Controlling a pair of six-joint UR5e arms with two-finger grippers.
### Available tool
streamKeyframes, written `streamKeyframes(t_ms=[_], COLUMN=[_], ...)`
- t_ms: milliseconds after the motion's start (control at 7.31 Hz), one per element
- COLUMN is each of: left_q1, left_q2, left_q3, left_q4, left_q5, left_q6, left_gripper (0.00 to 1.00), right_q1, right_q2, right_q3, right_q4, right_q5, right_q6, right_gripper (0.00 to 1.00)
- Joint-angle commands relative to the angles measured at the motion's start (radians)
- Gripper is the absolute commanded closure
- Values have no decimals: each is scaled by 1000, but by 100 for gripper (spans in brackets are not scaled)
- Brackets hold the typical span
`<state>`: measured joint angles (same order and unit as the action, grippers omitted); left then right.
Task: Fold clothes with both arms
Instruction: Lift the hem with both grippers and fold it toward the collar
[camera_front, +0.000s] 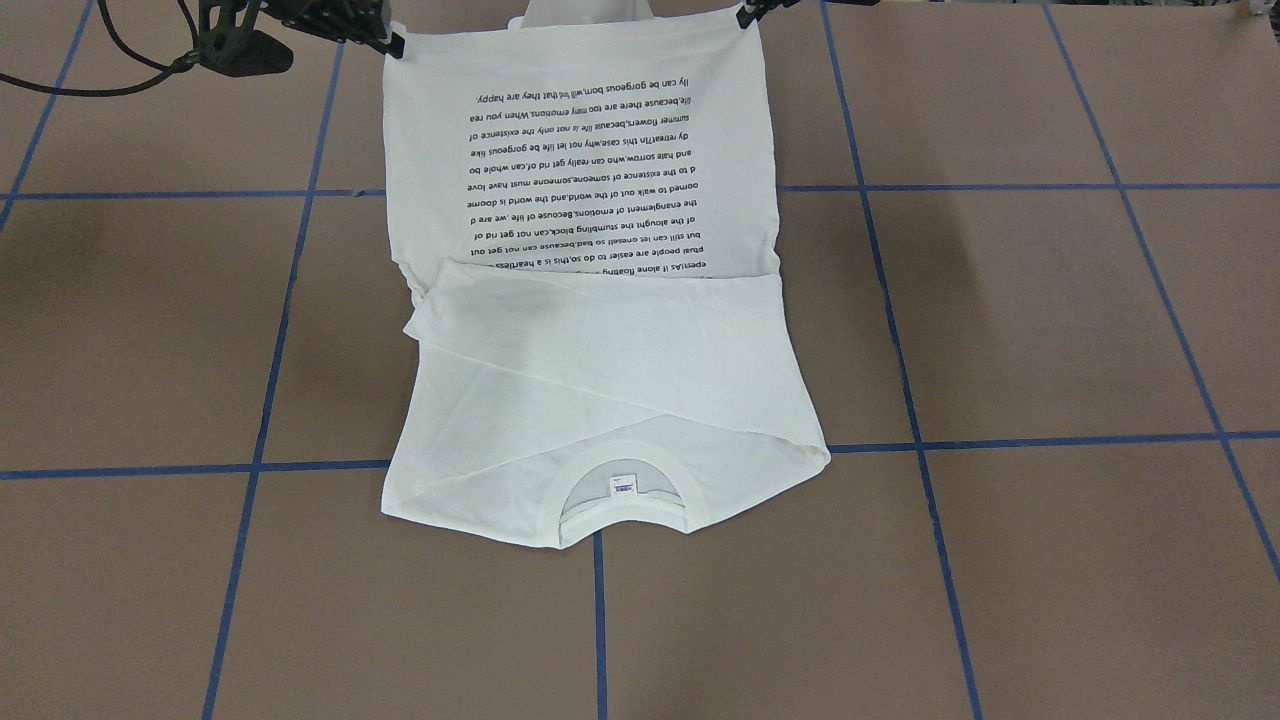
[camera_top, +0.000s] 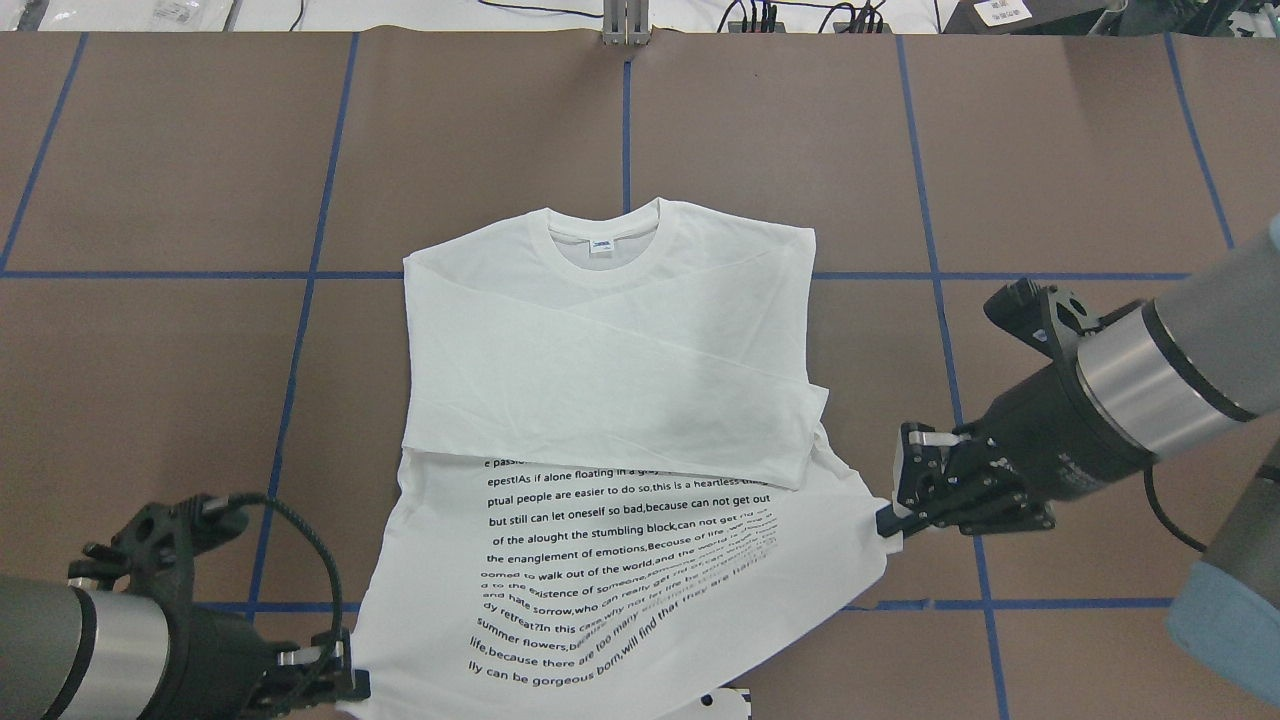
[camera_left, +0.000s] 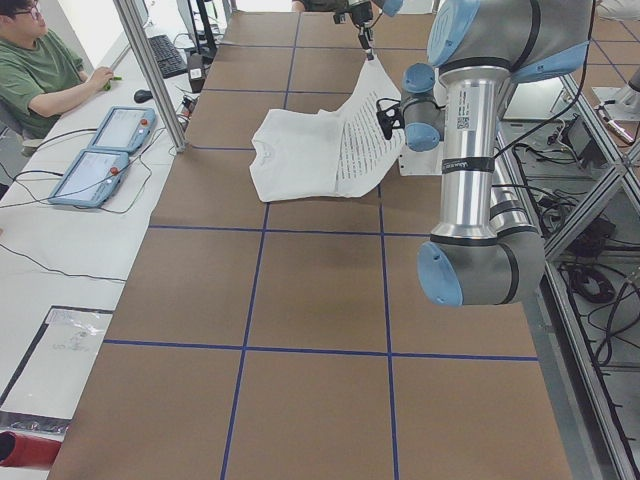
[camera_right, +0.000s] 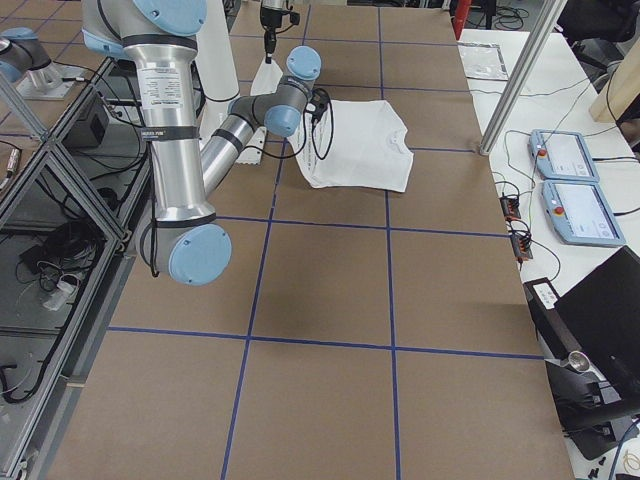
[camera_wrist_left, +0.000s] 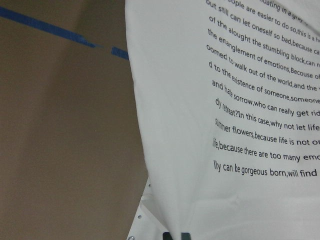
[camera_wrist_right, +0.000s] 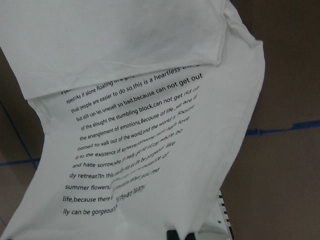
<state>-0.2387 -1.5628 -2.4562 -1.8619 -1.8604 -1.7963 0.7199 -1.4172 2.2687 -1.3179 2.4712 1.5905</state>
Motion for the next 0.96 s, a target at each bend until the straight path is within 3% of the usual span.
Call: streamKeyframes(t_ms=[0, 274, 410, 547, 821], left_q1=[-278, -486, -525, -527, -582], left_q2=[-106, -180, -189, -260, -396], left_q3=[162, 319, 342, 397, 601], left_q4=[0, 3, 1, 1, -16], left_q5=[-163, -241, -269, -267, -260], left_q6=[120, 306, 343, 339, 348], left_gripper=[100, 100, 100, 100, 100], right_q1=[129, 174, 173, 174, 196], right_q2=[117, 188, 231, 289, 331], right_q3=[-153, -266, -337, -419, -520], right_q4=[-1, -1, -1, 0, 3], right_q5=[-5, -44, -81, -110, -135], right_q6=[-123, -158, -162, -179, -277], right_gripper=[100, 100, 100, 100, 100])
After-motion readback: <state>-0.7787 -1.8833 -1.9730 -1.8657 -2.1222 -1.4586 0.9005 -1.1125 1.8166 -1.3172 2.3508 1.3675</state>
